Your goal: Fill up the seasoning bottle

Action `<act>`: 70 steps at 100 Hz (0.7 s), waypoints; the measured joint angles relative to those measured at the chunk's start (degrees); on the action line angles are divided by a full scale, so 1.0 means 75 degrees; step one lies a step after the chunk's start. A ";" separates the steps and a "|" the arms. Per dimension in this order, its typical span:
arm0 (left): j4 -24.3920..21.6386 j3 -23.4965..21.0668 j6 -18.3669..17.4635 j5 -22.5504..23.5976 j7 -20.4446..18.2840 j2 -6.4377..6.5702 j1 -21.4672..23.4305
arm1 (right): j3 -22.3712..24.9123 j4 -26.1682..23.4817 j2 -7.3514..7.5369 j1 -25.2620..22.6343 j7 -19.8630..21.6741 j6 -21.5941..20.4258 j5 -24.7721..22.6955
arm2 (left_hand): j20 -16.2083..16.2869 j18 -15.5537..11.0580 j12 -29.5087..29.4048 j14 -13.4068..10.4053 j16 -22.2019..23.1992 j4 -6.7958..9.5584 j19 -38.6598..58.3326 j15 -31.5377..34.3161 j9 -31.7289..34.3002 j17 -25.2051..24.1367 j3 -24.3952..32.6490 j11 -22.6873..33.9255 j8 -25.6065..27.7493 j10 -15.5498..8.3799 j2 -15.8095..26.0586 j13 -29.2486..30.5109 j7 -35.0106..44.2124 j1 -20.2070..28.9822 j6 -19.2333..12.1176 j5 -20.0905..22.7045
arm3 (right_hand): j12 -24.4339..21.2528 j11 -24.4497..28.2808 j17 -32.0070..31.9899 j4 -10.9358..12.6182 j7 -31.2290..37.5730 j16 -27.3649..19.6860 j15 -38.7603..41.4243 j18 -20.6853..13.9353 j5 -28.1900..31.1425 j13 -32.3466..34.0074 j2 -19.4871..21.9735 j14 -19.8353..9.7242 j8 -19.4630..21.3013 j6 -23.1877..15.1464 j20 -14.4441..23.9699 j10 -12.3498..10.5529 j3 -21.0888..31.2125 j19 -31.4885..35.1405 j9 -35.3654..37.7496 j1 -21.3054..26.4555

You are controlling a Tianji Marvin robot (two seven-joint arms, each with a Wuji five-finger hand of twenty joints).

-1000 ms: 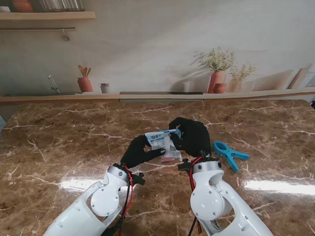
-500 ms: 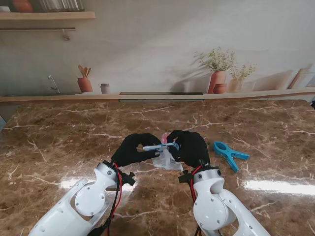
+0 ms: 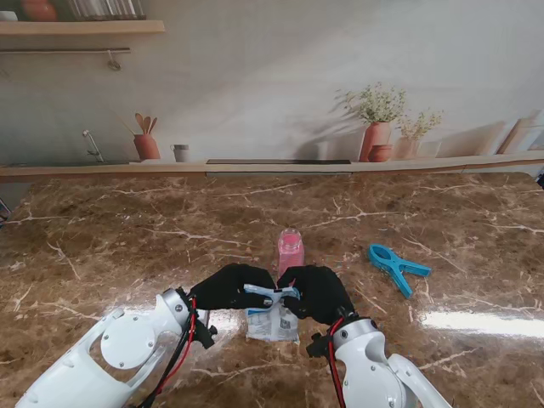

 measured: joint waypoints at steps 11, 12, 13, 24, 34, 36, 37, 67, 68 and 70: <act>0.0140 0.0047 0.0140 -0.0063 -0.0125 0.0042 -0.0002 | -0.0087 0.0109 0.0025 -0.0016 0.0133 0.0038 0.0447 | 0.0000 0.0000 0.0000 0.0000 0.0000 -0.0085 0.0092 0.0022 0.0000 0.0034 0.0000 0.0086 0.0140 0.0001 0.0000 0.0119 0.0053 0.0000 0.0000 -0.0002 | -0.0191 0.0083 0.0056 0.0000 0.0007 0.0000 0.0000 0.0001 -0.0005 0.0000 0.0000 0.0000 -0.0018 0.0000 -0.0167 0.0000 0.0001 0.0001 0.0000 0.0008; 0.0155 0.0047 0.0164 -0.0066 -0.0157 0.0043 -0.0003 | -0.0098 0.0128 0.0026 -0.0012 0.0146 0.0044 0.0480 | 0.0000 0.0000 0.0000 0.0000 0.0000 -0.0086 0.0092 0.0022 0.0000 0.0034 0.0000 0.0090 0.0177 0.0001 0.0000 0.0119 0.0054 0.0000 0.0000 -0.0002 | -0.0194 0.0084 0.0067 0.0000 0.0008 0.0000 0.0000 0.0001 -0.0005 0.0000 0.0000 0.0000 -0.0019 0.0000 -0.0175 0.0000 0.0001 0.0001 0.0000 0.0008; 0.0168 0.0047 0.0195 -0.0067 -0.0195 0.0044 -0.0004 | -0.0110 0.0148 0.0026 -0.0008 0.0161 0.0051 0.0507 | 0.0000 0.0000 0.0000 0.0000 0.0000 -0.0087 0.0093 0.0022 0.0000 0.0034 0.0000 0.0090 0.0183 0.0001 0.0000 0.0119 0.0054 0.0000 0.0000 -0.0004 | -0.0197 0.0086 0.0085 0.0000 0.0008 0.0000 0.0000 0.0001 -0.0005 0.0000 0.0000 0.0000 -0.0019 0.0000 -0.0177 0.0000 0.0001 0.0001 0.0000 0.0009; 0.0229 0.0033 0.0603 0.0155 -0.0636 0.0105 -0.0019 | -0.0296 0.0505 0.0028 0.0138 0.0371 0.0112 0.0883 | 0.0000 0.0000 0.0000 0.0001 0.0000 -0.0088 0.0093 0.0022 0.0000 0.0003 -0.0007 0.0173 0.0281 0.0001 0.0003 0.0119 0.0055 0.0000 0.0000 -0.0012 | -0.0296 0.0086 0.0139 0.0000 0.0026 0.0000 0.0000 0.0005 -0.0008 0.0000 0.0000 0.0000 -0.0091 0.0000 -0.0187 0.0000 0.0001 0.0001 0.0000 0.0018; 0.0458 0.0169 0.0562 0.0655 -0.0436 0.0143 -0.0149 | -0.0536 0.0918 0.0018 0.0381 0.0394 0.0173 0.1126 | 0.0000 0.0000 0.0004 0.0002 0.0010 -0.0188 0.0094 0.0022 0.0000 -0.0028 -0.0185 0.0206 0.0311 0.0001 0.0160 0.0119 0.0073 -0.0003 -0.0024 -0.0082 | -0.0531 0.0086 0.0165 0.0000 0.0029 0.0000 -0.0085 0.0010 -0.0017 0.0000 0.0004 0.0000 -0.0200 -0.0001 -0.0275 0.0000 0.0003 0.0001 0.0004 0.0025; 0.0521 0.0215 0.0544 0.0729 -0.0360 0.0144 -0.0185 | -0.0573 0.1004 0.0007 0.0433 0.0372 0.0176 0.1121 | 0.0000 0.0000 0.0005 0.0002 0.0011 -0.0188 0.0094 0.0022 0.0000 -0.0051 -0.0186 0.0207 0.0311 0.0002 0.0167 0.0119 0.0073 -0.0003 -0.0028 -0.0082 | -0.0620 0.0080 0.0165 0.0000 0.0050 0.0000 -0.0123 0.0010 -0.0017 0.0000 0.0004 0.0000 -0.0296 -0.0001 -0.0287 0.0000 0.0003 0.0001 0.0004 0.0025; 0.0554 0.0240 0.0532 0.0774 -0.0313 0.0144 -0.0204 | -0.0590 0.1052 0.0000 0.0461 0.0355 0.0176 0.1118 | 0.0000 0.0000 0.0005 0.0002 0.0011 -0.0188 0.0094 0.0022 0.0000 -0.0052 -0.0187 0.0207 0.0305 0.0002 0.0173 0.0119 0.0073 -0.0003 -0.0028 -0.0082 | -0.0685 0.0055 0.0165 0.0000 0.0075 -0.0043 -0.0188 0.0010 -0.0017 0.0000 0.0004 0.0000 -0.0399 -0.0001 -0.0316 0.0000 0.0003 0.0001 0.0006 0.0025; 0.1061 0.0545 0.0101 0.1799 0.0591 0.0074 -0.0512 | -0.0698 0.2123 -0.0144 0.0769 -0.0338 -0.0827 0.0209 | -0.0176 0.0000 -0.0501 0.0002 -0.0140 -0.0170 -0.0005 0.0022 0.0000 -0.0085 -0.0205 -0.0369 -0.1940 0.0016 0.0076 0.0119 0.0020 -0.0004 -0.0115 0.0245 | -0.0960 -0.1828 -0.1952 0.0020 0.0299 -0.1236 -0.2891 -0.0208 -0.0856 -0.0386 0.1054 0.0190 -0.1985 -0.0293 -0.0098 0.0056 -0.1267 -0.0507 -0.0635 0.0177; 0.1067 0.0549 0.0093 0.1807 0.0615 0.0072 -0.0514 | -0.0698 0.2131 -0.0143 0.0768 -0.0375 -0.0831 0.0148 | -0.0182 0.0000 -0.0532 0.0002 -0.0151 -0.0159 -0.0012 0.0021 0.0000 -0.0085 -0.0266 -0.0369 -0.2021 0.0016 0.0072 0.0119 -0.0003 -0.0004 -0.0127 0.0245 | -0.0940 -0.1842 -0.2047 0.0020 0.0299 -0.1190 -0.2917 -0.0220 -0.0917 -0.0471 0.1053 0.0186 -0.1901 -0.0343 -0.0076 0.0042 -0.1301 -0.0538 -0.0705 0.0182; 0.1078 0.0557 0.0080 0.1824 0.0661 0.0066 -0.0518 | -0.0699 0.2150 -0.0143 0.0768 -0.0463 -0.0842 0.0035 | -0.0193 0.0000 -0.0551 0.0002 -0.0184 -0.0098 -0.0016 -0.0046 0.0000 -0.0086 -0.0326 -0.0369 -0.2268 0.0016 0.0072 0.0119 -0.0023 0.0032 -0.0135 0.0245 | -0.0848 -0.1856 -0.2177 0.0020 0.0299 -0.1144 -0.3024 -0.0238 -0.0945 -0.0615 0.1027 0.0178 -0.1697 -0.0396 0.0013 0.0030 -0.1358 -0.0606 -0.0822 0.0194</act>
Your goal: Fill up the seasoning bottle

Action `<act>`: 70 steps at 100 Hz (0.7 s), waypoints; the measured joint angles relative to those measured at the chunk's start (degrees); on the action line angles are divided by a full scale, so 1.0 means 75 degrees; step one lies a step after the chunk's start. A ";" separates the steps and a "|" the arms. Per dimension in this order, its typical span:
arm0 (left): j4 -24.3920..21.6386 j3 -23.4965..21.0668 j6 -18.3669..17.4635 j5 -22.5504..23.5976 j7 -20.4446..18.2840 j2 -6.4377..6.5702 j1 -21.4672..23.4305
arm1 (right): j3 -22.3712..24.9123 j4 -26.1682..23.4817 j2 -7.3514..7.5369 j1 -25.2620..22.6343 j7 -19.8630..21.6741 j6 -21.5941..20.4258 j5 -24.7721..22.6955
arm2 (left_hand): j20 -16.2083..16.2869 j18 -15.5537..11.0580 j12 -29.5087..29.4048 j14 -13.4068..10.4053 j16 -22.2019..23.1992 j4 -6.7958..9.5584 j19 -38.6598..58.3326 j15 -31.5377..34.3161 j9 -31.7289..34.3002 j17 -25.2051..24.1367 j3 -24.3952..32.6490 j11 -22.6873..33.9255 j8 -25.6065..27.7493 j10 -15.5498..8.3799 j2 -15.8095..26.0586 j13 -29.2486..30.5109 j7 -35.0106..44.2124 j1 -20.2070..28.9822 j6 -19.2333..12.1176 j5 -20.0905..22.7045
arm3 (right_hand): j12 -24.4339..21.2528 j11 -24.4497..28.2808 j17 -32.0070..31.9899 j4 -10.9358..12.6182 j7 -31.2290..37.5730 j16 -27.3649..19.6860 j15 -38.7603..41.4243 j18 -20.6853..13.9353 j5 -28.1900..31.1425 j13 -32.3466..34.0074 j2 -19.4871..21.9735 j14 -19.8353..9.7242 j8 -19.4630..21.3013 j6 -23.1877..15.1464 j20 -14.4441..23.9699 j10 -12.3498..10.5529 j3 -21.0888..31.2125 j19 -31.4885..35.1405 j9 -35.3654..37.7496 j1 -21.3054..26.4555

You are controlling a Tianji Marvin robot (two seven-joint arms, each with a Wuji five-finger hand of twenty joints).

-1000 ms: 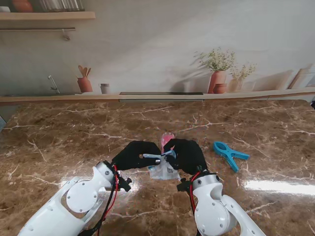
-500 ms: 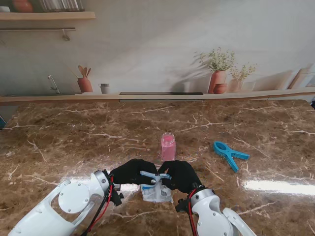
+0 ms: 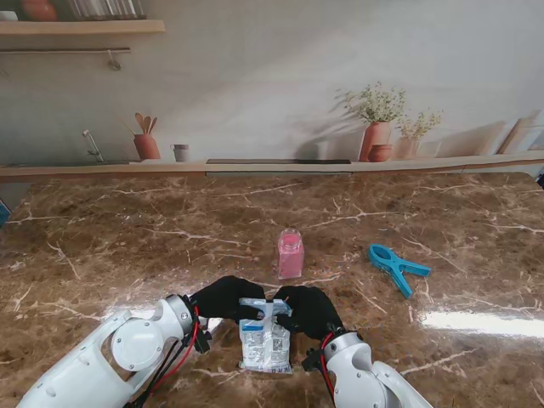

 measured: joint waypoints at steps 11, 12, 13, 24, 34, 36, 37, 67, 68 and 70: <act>0.0032 0.0034 -0.0057 0.0110 0.0140 -0.0029 -0.0016 | -0.0063 0.0121 0.0002 0.0015 -0.0430 -0.0107 -0.0164 | -0.0078 0.0000 -0.0111 0.0000 -0.0054 0.0371 -0.0095 -0.0035 0.0091 0.0000 -0.0265 -0.0040 -0.0923 0.0045 -0.0001 0.0006 -0.0275 0.0056 -0.0002 0.0195 | 0.0390 -0.0001 -0.0516 -0.0175 -0.0009 0.0372 -0.0125 -0.0077 -0.0078 -0.0480 -0.0232 -0.0148 0.1155 -0.0221 0.0362 -0.0123 -0.0162 -0.0284 -0.0465 0.0263; 0.0035 0.0041 -0.0064 0.0121 0.0157 -0.0031 -0.0019 | -0.0072 0.0134 0.0001 0.0018 -0.0459 -0.0118 -0.0164 | -0.0084 0.0000 -0.0111 0.0000 -0.0076 0.0406 -0.0096 -0.0080 0.0091 0.0000 -0.0265 -0.0041 -0.0943 0.0045 -0.0001 0.0020 -0.0277 0.0056 -0.0002 0.0201 | 0.0413 0.0000 -0.0523 -0.0223 -0.0009 0.0373 -0.0125 -0.0079 -0.0078 -0.0481 -0.0236 -0.0152 0.1186 -0.0227 0.0363 -0.0129 -0.0162 -0.0288 -0.0465 0.0276; 0.0039 0.0048 -0.0072 0.0132 0.0177 -0.0033 -0.0022 | -0.0081 0.0148 0.0001 0.0022 -0.0489 -0.0129 -0.0164 | -0.0096 0.0000 -0.0111 0.0000 -0.0086 0.0445 -0.0099 -0.0098 0.0091 0.0000 -0.0265 -0.0041 -0.1021 0.0045 -0.0007 0.0022 -0.0289 0.0056 -0.0002 0.0245 | 0.0448 0.0003 -0.0533 -0.0256 -0.0009 0.0384 -0.0125 -0.0080 -0.0078 -0.0521 -0.0257 -0.0155 0.1280 -0.0242 0.0367 -0.0148 -0.0165 -0.0316 -0.0488 0.0329; 0.0124 0.0144 -0.0160 0.0368 0.0545 -0.0077 -0.0056 | -0.0201 0.0342 -0.0046 0.0094 -0.0974 -0.0200 -0.0222 | -0.0173 0.0000 -0.0143 0.0000 -0.0104 0.0630 -0.0400 -0.0187 0.0084 -0.0259 -0.0591 0.0173 -0.1122 0.0045 -0.0366 -0.0005 -0.0293 -0.0108 0.0004 0.0321 | 0.0661 0.0182 -0.0698 -0.0258 -0.0009 0.0567 -0.0014 -0.0080 -0.0053 -0.0704 -0.0451 -0.0156 0.1800 -0.0264 0.0455 -0.0174 -0.0170 -0.0486 -0.0577 0.0488; 0.0145 0.0154 -0.0170 0.0608 0.0585 -0.0099 -0.0064 | -0.0364 0.0653 -0.0187 0.0206 -0.1828 -0.0212 -0.0307 | 0.0153 0.0094 -0.0353 0.0002 0.0104 0.0767 -0.0976 -0.0556 -0.0395 -0.1163 -0.1016 0.0618 -0.0732 -0.0009 -0.0853 -0.0646 -0.0583 -0.0663 0.0004 0.0157 | 0.0743 0.0228 -0.0805 -0.0263 0.0003 0.0669 0.0138 -0.0067 0.0109 -0.0789 -0.0504 -0.0156 0.1989 -0.0274 0.0469 -0.0175 -0.0170 -0.0572 -0.0655 0.0552; 0.0145 0.0156 -0.0165 0.0638 0.0585 -0.0100 -0.0064 | -0.0375 0.0700 -0.0218 0.0222 -0.1909 -0.0218 -0.0309 | 0.0228 0.0096 -0.0354 0.0002 0.0146 0.0767 -0.1048 -0.0556 -0.0551 -0.1257 -0.1015 0.0659 -0.0627 -0.0029 -0.0924 -0.0784 -0.0666 -0.0774 0.0004 0.0147 | 0.0745 0.0231 -0.0806 -0.0263 0.0003 0.0678 0.0149 -0.0065 0.0106 -0.0790 -0.0504 -0.0156 0.2006 -0.0274 0.0494 -0.0175 -0.0170 -0.0573 -0.0658 0.0552; 0.0145 0.0157 -0.0164 0.0655 0.0587 -0.0101 -0.0064 | -0.0380 0.0717 -0.0231 0.0228 -0.1934 -0.0221 -0.0310 | 0.0258 0.0099 -0.0354 0.0002 0.0184 0.0766 -0.1091 -0.0574 -0.0620 -0.1341 -0.0998 0.0662 -0.0533 -0.0044 -0.0954 -0.0838 -0.0673 -0.0878 0.0004 0.0056 | 0.0746 0.0231 -0.0806 -0.0263 0.0003 0.0730 0.0151 -0.0064 0.0106 -0.0790 -0.0505 -0.0156 0.2008 -0.0275 0.0534 -0.0175 -0.0170 -0.0573 -0.0659 0.0552; 0.0366 0.0346 -0.0141 0.1315 0.1491 -0.0197 -0.0094 | -0.0453 0.0839 -0.0335 0.0338 -0.1979 -0.0299 -0.0576 | 0.0813 0.0125 0.2721 0.0002 0.0684 0.0739 -0.1197 -0.0521 -0.0495 -0.1617 -0.0385 0.0095 0.0599 -0.0410 -0.0616 -0.1031 0.0239 -0.0108 -0.0860 -0.0428 | 0.1219 0.0307 -0.1514 -0.0258 -0.0027 0.0841 0.0056 -0.0072 0.0306 -0.1818 -0.0498 -0.0160 0.2202 -0.0285 0.0559 -0.0183 -0.0126 -0.1158 -0.1671 0.0975; 0.0368 0.0346 -0.0141 0.1307 0.1476 -0.0200 -0.0094 | -0.0452 0.0837 -0.0333 0.0337 -0.1976 -0.0304 -0.0593 | 0.0815 0.0125 0.2721 0.0002 0.0685 0.0736 -0.1197 -0.0521 -0.0456 -0.1617 -0.0369 0.0058 0.0599 -0.0410 -0.0616 -0.1031 0.0283 -0.0108 -0.0860 -0.0428 | 0.1231 0.0303 -0.1582 -0.0258 -0.0031 0.0843 0.0034 -0.0079 0.0326 -0.1882 -0.0512 -0.0160 0.2201 -0.0285 0.0578 -0.0183 -0.0094 -0.1230 -0.1769 0.0983; 0.0371 0.0346 -0.0141 0.1312 0.1458 -0.0204 -0.0094 | -0.0445 0.0831 -0.0330 0.0332 -0.1963 -0.0315 -0.0619 | 0.0816 0.0125 0.2722 0.0002 0.0686 0.0725 -0.1197 -0.0520 -0.0394 -0.1617 -0.0327 0.0019 0.0599 -0.0410 -0.0616 -0.1031 0.0287 -0.0108 -0.0860 -0.0432 | 0.1284 0.0297 -0.1654 -0.0264 -0.0086 0.0850 -0.0036 -0.0097 0.0338 -0.2034 -0.0528 -0.0160 0.2198 -0.0285 0.0637 -0.0184 -0.0056 -0.1317 -0.1934 0.1055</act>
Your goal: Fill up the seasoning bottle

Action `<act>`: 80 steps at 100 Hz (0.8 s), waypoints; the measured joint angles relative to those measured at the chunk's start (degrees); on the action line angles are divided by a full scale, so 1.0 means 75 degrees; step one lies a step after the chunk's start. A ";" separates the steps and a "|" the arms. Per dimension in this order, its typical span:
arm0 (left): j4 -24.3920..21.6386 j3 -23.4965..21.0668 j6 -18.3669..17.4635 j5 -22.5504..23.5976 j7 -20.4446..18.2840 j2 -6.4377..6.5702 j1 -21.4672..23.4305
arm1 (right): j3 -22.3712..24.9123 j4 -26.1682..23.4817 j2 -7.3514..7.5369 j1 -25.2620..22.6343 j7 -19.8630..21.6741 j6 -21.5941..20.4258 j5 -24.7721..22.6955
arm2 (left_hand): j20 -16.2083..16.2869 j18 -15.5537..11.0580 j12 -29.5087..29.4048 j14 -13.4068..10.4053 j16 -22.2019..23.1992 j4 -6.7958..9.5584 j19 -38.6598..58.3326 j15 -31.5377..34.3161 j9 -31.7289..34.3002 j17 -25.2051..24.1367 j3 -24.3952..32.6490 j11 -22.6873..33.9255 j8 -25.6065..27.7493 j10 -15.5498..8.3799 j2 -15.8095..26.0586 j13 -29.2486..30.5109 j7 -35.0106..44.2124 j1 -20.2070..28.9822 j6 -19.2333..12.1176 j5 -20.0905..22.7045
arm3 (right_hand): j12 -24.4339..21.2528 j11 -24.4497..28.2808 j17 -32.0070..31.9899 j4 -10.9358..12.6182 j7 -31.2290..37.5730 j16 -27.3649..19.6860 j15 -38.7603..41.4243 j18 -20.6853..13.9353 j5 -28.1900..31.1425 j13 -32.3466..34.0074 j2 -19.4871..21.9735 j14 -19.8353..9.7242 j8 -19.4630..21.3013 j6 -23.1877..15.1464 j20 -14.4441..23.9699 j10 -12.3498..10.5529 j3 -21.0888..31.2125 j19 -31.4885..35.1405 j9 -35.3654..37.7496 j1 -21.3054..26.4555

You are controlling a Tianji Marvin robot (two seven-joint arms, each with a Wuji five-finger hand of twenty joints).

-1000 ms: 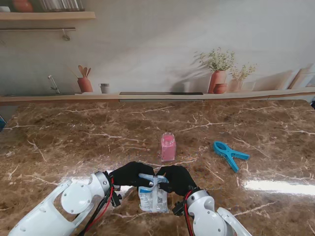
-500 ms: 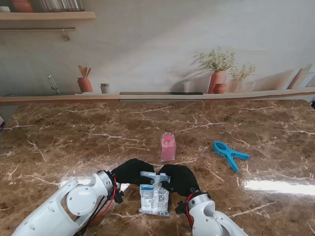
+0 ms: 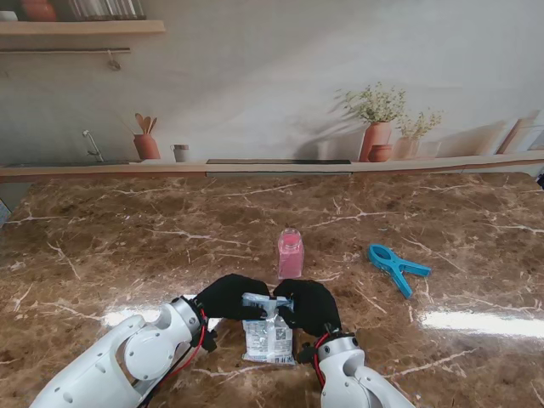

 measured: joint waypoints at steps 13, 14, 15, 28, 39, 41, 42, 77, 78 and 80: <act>0.0115 0.0035 -0.0067 0.0303 0.0283 -0.0045 -0.0022 | 0.0132 -0.0179 0.0046 -0.0125 0.0261 -0.0117 0.0016 | -0.0002 0.0007 -0.0681 0.0152 -0.0063 -0.0121 0.0082 0.0279 0.0190 0.0485 -0.0008 0.0006 -0.0321 0.0125 0.0077 0.0137 0.0000 0.0076 -0.0012 0.0342 | 0.0044 -0.0236 -0.0432 0.0000 -0.0222 0.0005 -0.0321 -0.0066 0.0336 -0.0443 -0.0048 0.0008 -0.0416 -0.0065 0.0179 -0.0003 0.0422 -0.0352 -0.0433 0.0105; 0.0131 0.0043 -0.0074 0.0312 0.0331 -0.0051 -0.0026 | 0.0140 -0.0195 0.0050 -0.0136 0.0272 -0.0124 0.0019 | -0.0015 0.0007 -0.0778 0.0176 -0.0087 -0.0123 0.0090 0.0281 0.0273 0.0541 -0.0009 0.0008 -0.0331 0.0139 0.0076 0.0269 0.0000 0.0076 -0.0012 0.0342 | 0.0044 -0.0245 -0.0437 0.0000 -0.0239 0.0005 -0.0342 -0.0066 0.0370 -0.0443 -0.0048 0.0008 -0.0460 -0.0066 0.0184 -0.0003 0.0439 -0.0397 -0.0433 0.0155; 0.0148 0.0051 -0.0081 0.0321 0.0380 -0.0056 -0.0031 | 0.0146 -0.0210 0.0054 -0.0145 0.0279 -0.0131 0.0023 | -0.0055 0.0007 -0.0871 0.0183 -0.0100 -0.0123 0.0092 0.0320 0.0329 0.0608 -0.0009 0.0044 -0.0362 0.0168 0.0076 0.0349 -0.0001 0.0076 -0.0012 0.0343 | 0.0044 -0.0245 -0.0439 0.0000 -0.0257 0.0005 -0.0354 -0.0068 0.0379 -0.0443 -0.0048 0.0008 -0.0498 -0.0066 0.0187 -0.0003 0.0451 -0.0398 -0.0433 0.0222; 0.0298 0.0112 -0.0135 0.0588 0.0947 -0.0140 -0.0073 | 0.0175 -0.0302 0.0084 -0.0183 0.0262 -0.0164 0.0003 | -0.0563 0.0014 -0.1695 0.0191 -0.0527 -0.0133 0.0229 0.0390 0.0480 0.1344 -0.0010 0.0153 -0.0812 0.0359 -0.0034 0.0866 -0.0203 0.0076 -0.0012 0.0615 | 0.0044 -0.0200 -0.0441 0.0000 -0.0406 0.0005 -0.0372 -0.0068 0.0769 -0.0443 -0.0025 0.0010 -0.0957 -0.0067 0.0287 -0.0009 0.0455 -0.0407 -0.0129 0.0394; 0.0313 0.0113 -0.0132 0.0652 0.1003 -0.0184 -0.0091 | 0.0150 -0.0307 0.0090 -0.0157 0.0068 -0.0122 -0.0223 | -0.0707 0.0014 -0.1793 0.0191 -0.0582 -0.0133 0.0297 0.0391 0.0632 0.1429 -0.0010 0.0169 -0.1018 0.0382 -0.0034 0.1030 -0.0206 0.0076 0.0004 0.0621 | 0.0044 -0.0093 -0.0326 0.0011 -0.0382 0.0006 -0.0200 -0.0068 0.0995 -0.0333 -0.0107 0.0011 -0.1420 -0.0068 0.0291 -0.0042 0.0460 -0.0407 0.0112 0.0402; 0.0313 0.0113 -0.0131 0.0651 0.0998 -0.0186 -0.0095 | 0.0134 -0.0303 0.0093 -0.0145 0.0025 -0.0111 -0.0264 | -0.0720 0.0014 -0.1793 0.0192 -0.0582 -0.0133 0.0298 0.0391 0.0632 0.1429 -0.0010 0.0169 -0.1061 0.0382 -0.0034 0.1030 -0.0206 0.0076 0.0016 0.0622 | 0.0044 -0.0093 -0.0317 0.0012 -0.0369 0.0006 -0.0175 -0.0066 0.1071 -0.0333 -0.0116 0.0011 -0.1580 -0.0068 0.0291 -0.0044 0.0460 -0.0407 0.0153 0.0404; 0.0312 0.0113 -0.0130 0.0648 0.0994 -0.0187 -0.0097 | 0.0125 -0.0299 0.0094 -0.0138 0.0005 -0.0107 -0.0280 | -0.0728 0.0014 -0.1793 0.0191 -0.0582 -0.0133 0.0298 0.0391 0.0632 0.1427 -0.0010 0.0169 -0.1073 0.0382 -0.0034 0.1030 -0.0206 0.0076 0.0033 0.0622 | 0.0044 -0.0093 -0.0313 0.0029 -0.0360 0.0006 -0.0170 -0.0065 0.1075 -0.0332 -0.0139 0.0011 -0.1610 -0.0066 0.0292 -0.0046 0.0460 -0.0407 0.0173 0.0412; 0.0313 0.0101 -0.0418 -0.0035 0.0560 -0.0197 -0.0104 | 0.0050 -0.0170 0.0046 -0.0048 -0.0266 -0.0127 -0.0384 | 0.0061 0.0074 0.1051 0.0107 0.0479 -0.0025 -0.0434 0.0263 -0.0489 -0.0321 0.0728 -0.0109 0.1233 -0.0071 -0.0621 -0.0316 0.0565 0.0116 -0.0386 -0.0124 | 0.0044 -0.0090 -0.0395 0.0038 -0.0015 0.0006 -0.0160 -0.0052 0.1242 -0.0327 -0.0155 0.0017 -0.2760 0.0008 0.0292 -0.0075 0.0483 -0.0508 0.0096 0.0513; 0.0317 0.0103 -0.0433 -0.0051 0.0553 -0.0197 -0.0106 | 0.0066 -0.0184 0.0047 -0.0060 -0.0231 -0.0138 -0.0380 | 0.0061 0.0074 0.1062 0.0107 0.0483 -0.0025 -0.0469 0.0263 -0.0489 -0.0307 0.0761 -0.0102 0.1233 -0.0071 -0.0623 -0.0316 0.0565 0.0146 -0.0386 -0.0124 | 0.0044 -0.0090 -0.0436 0.0038 -0.0007 0.0006 -0.0162 -0.0052 0.1208 -0.0327 -0.0143 0.0017 -0.2759 0.0008 0.0292 -0.0075 0.0490 -0.0526 0.0051 0.0510; 0.0327 0.0108 -0.0473 -0.0079 0.0546 -0.0197 -0.0111 | 0.0115 -0.0228 0.0050 -0.0093 -0.0115 -0.0169 -0.0369 | 0.0061 0.0074 0.1093 0.0107 0.0486 -0.0025 -0.0489 0.0263 -0.0489 -0.0267 0.0791 -0.0060 0.1233 -0.0071 -0.0630 -0.0316 0.0570 0.0216 -0.0386 -0.0124 | 0.0044 -0.0094 -0.0540 0.0038 0.0056 0.0006 -0.0180 -0.0052 0.1103 -0.0369 -0.0076 0.0025 -0.2720 0.0008 0.0292 -0.0075 0.0563 -0.0607 -0.0055 0.0492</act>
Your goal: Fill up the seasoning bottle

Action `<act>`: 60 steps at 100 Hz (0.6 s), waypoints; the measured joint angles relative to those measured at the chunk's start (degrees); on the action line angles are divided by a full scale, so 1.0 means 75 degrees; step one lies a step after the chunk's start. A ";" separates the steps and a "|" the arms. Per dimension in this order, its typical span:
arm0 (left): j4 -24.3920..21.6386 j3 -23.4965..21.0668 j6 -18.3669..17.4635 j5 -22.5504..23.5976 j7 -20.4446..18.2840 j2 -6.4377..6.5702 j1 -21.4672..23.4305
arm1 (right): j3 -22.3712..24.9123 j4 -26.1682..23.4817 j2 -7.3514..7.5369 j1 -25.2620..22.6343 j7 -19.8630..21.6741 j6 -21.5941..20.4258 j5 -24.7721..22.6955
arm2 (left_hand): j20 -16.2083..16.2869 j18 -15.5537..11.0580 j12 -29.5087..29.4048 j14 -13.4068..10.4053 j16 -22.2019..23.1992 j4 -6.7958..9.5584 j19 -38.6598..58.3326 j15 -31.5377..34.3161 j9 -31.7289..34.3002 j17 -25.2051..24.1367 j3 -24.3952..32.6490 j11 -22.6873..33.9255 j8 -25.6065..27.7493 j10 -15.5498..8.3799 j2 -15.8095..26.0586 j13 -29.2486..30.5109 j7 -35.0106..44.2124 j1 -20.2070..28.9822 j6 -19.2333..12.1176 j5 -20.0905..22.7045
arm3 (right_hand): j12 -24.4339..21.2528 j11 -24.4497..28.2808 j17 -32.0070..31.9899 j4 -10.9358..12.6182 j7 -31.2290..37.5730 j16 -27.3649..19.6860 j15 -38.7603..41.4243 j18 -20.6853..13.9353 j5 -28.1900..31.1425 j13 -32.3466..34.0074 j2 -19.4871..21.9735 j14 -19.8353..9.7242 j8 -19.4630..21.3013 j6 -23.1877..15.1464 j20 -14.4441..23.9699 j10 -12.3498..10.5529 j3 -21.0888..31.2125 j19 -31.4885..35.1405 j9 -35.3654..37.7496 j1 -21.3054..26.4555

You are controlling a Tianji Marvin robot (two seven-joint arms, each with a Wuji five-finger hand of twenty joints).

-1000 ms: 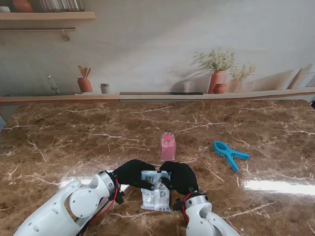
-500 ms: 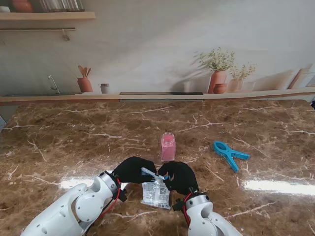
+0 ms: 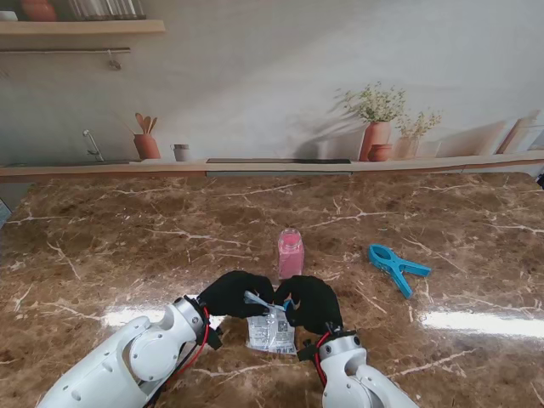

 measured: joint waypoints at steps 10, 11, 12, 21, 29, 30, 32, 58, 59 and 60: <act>0.0102 0.0032 -0.0187 0.0053 0.0155 -0.0002 -0.0036 | 0.0283 -0.0355 0.0087 -0.0223 0.0859 -0.0237 0.0132 | -0.0083 -0.0097 0.0037 0.0000 0.0005 0.0001 -0.0182 0.0000 0.0000 0.0098 0.0083 0.0021 -0.0160 0.0000 -0.0180 0.0000 0.0220 -0.0033 0.0007 0.0161 | -0.0244 -0.0483 -0.0553 0.0039 0.0270 0.0006 -0.0784 -0.0023 -0.0928 -0.0645 0.0221 0.0057 -0.0180 0.0102 0.0000 0.0085 0.0326 -0.0630 -0.0676 -0.0792; 0.0115 0.0034 -0.0207 0.0075 0.0185 -0.0002 -0.0039 | 0.0304 -0.0393 0.0101 -0.0245 0.0929 -0.0254 0.0151 | -0.0117 -0.0100 0.0037 0.0000 0.0006 0.0001 -0.0182 0.0000 0.0000 0.0098 0.0085 0.0022 -0.0200 0.0000 -0.0180 0.0000 0.0223 -0.0033 0.0007 0.0161 | -0.0391 -0.0536 -0.0627 0.0039 0.0258 0.0001 -0.0947 -0.0023 -0.1100 -0.0729 0.0272 0.0054 -0.0271 0.0110 0.0000 0.0092 0.0319 -0.0742 -0.0789 -0.1007; 0.0127 0.0036 -0.0227 0.0097 0.0214 -0.0003 -0.0043 | 0.0323 -0.0428 0.0116 -0.0267 0.0990 -0.0268 0.0169 | -0.0137 -0.0104 0.0037 0.0000 0.0006 0.0001 -0.0182 0.0000 0.0000 0.0101 0.0085 0.0022 -0.0209 0.0000 -0.0180 0.0000 0.0223 -0.0033 0.0008 0.0161 | -0.0480 -0.0571 -0.0652 0.0039 0.0254 0.0000 -0.1038 -0.0023 -0.1158 -0.0748 0.0288 0.0054 -0.0282 0.0112 0.0000 0.0094 0.0311 -0.0795 -0.0814 -0.1075; 0.0182 0.0037 -0.0409 0.0217 0.0281 -0.0004 -0.0066 | 0.0422 -0.0662 0.0205 -0.0433 0.1116 -0.0328 0.0371 | -0.0247 -0.0200 0.0037 0.0000 0.0006 0.0001 -0.0253 0.0000 0.0000 0.0135 0.0137 0.0022 -0.0575 0.0000 -0.0180 0.0000 0.0218 0.0144 0.0019 0.0161 | -0.1858 -0.0947 -0.0933 0.0039 -0.0239 -0.0593 -0.1838 -0.0003 -0.1834 -0.1112 0.0571 0.0059 -0.0569 0.0114 0.0000 0.0167 -0.0368 -0.1373 -0.1264 -0.2182; 0.0223 0.0037 -0.0581 0.0265 0.0284 -0.0010 -0.0088 | 0.0586 -0.0882 0.0207 -0.0619 0.1150 -0.0324 0.0718 | -0.0321 -0.0211 0.0037 0.0000 0.0006 0.0001 -0.0305 0.0000 0.0000 0.0221 0.0211 0.0022 -0.0915 0.0000 -0.0342 0.0000 0.0279 0.0193 0.0096 0.0344 | -0.2428 -0.1166 -0.1014 0.0281 -0.1071 -0.1038 -0.2433 0.0031 -0.1882 -0.1098 0.1345 0.0105 -0.0417 0.0303 0.0001 0.0233 -0.1045 -0.1635 -0.1338 -0.2924; 0.0228 0.0037 -0.0598 0.0282 0.0289 -0.0011 -0.0090 | 0.0610 -0.0913 0.0206 -0.0643 0.1154 -0.0319 0.0760 | -0.0322 -0.0214 0.0037 0.0000 0.0006 0.0001 -0.0305 0.0000 0.0000 0.0237 0.0211 0.0022 -0.0943 0.0000 -0.0363 0.0000 0.0281 0.0193 0.0097 0.0353 | -0.2476 -0.1185 -0.1017 0.0332 -0.1161 -0.1070 -0.2533 0.0041 -0.1882 -0.1098 0.1424 0.0137 -0.0371 0.0316 0.0001 0.0246 -0.1114 -0.1654 -0.1338 -0.3018; 0.0236 0.0038 -0.0625 0.0332 0.0309 -0.0012 -0.0093 | 0.0656 -0.0974 0.0203 -0.0688 0.1156 -0.0303 0.0833 | -0.0322 -0.0219 0.0037 0.0000 0.0006 0.0001 -0.0308 0.0000 0.0000 0.0283 0.0211 0.0022 -0.0974 0.0000 -0.0394 0.0001 0.0283 0.0193 0.0097 0.0359 | -0.2524 -0.1217 -0.1017 0.0426 -0.1294 -0.1167 -0.2668 0.0061 -0.1884 -0.1098 0.1608 0.0159 -0.0278 0.0351 0.0001 0.0273 -0.1269 -0.1657 -0.1336 -0.3144; 0.0317 0.0074 -0.0920 0.1028 0.0884 -0.0021 -0.0129 | 0.0812 -0.1458 0.0052 -0.0840 0.1050 0.1238 0.1554 | -0.0402 -0.0224 0.0037 0.0000 0.0052 0.0001 -0.0310 0.0000 0.0028 0.0298 0.0385 0.0025 -0.1726 0.0000 -0.0603 0.0033 0.0693 0.0192 0.0100 0.0475 | -0.2772 -0.1271 -0.0300 0.0719 -0.0882 -0.1747 -0.2994 0.0158 -0.1860 -0.0405 0.2743 0.0459 -0.0394 0.0511 -0.0009 0.0463 -0.1645 -0.1352 -0.0521 -0.3479; 0.0320 0.0077 -0.0932 0.1060 0.0909 -0.0022 -0.0132 | 0.0813 -0.1467 0.0049 -0.0838 0.1054 0.1300 0.1554 | -0.0402 -0.0224 0.0037 0.0000 0.0071 0.0001 -0.0310 0.0000 0.0028 0.0298 0.0385 0.0025 -0.1737 0.0000 -0.0604 0.0033 0.0722 0.0192 0.0100 0.0475 | -0.2788 -0.1271 -0.0286 0.0718 -0.0863 -0.1753 -0.3002 0.0164 -0.1860 -0.0405 0.2743 0.0460 -0.0400 0.0517 -0.0009 0.0465 -0.1645 -0.1343 -0.0521 -0.3440; 0.0323 0.0080 -0.0946 0.1104 0.0937 -0.0022 -0.0135 | 0.0816 -0.1477 0.0046 -0.0836 0.1064 0.1371 0.1554 | -0.0402 -0.0224 0.0037 0.0000 0.0074 0.0001 -0.0310 0.0000 0.0028 0.0298 0.0385 0.0025 -0.1786 0.0000 -0.0604 0.0033 0.0740 0.0192 0.0100 0.0475 | -0.2843 -0.1271 -0.0286 0.0718 -0.0829 -0.1783 -0.3011 0.0169 -0.1860 -0.0406 0.2743 0.0462 -0.0408 0.0528 -0.0012 0.0465 -0.1645 -0.1343 -0.0521 -0.3438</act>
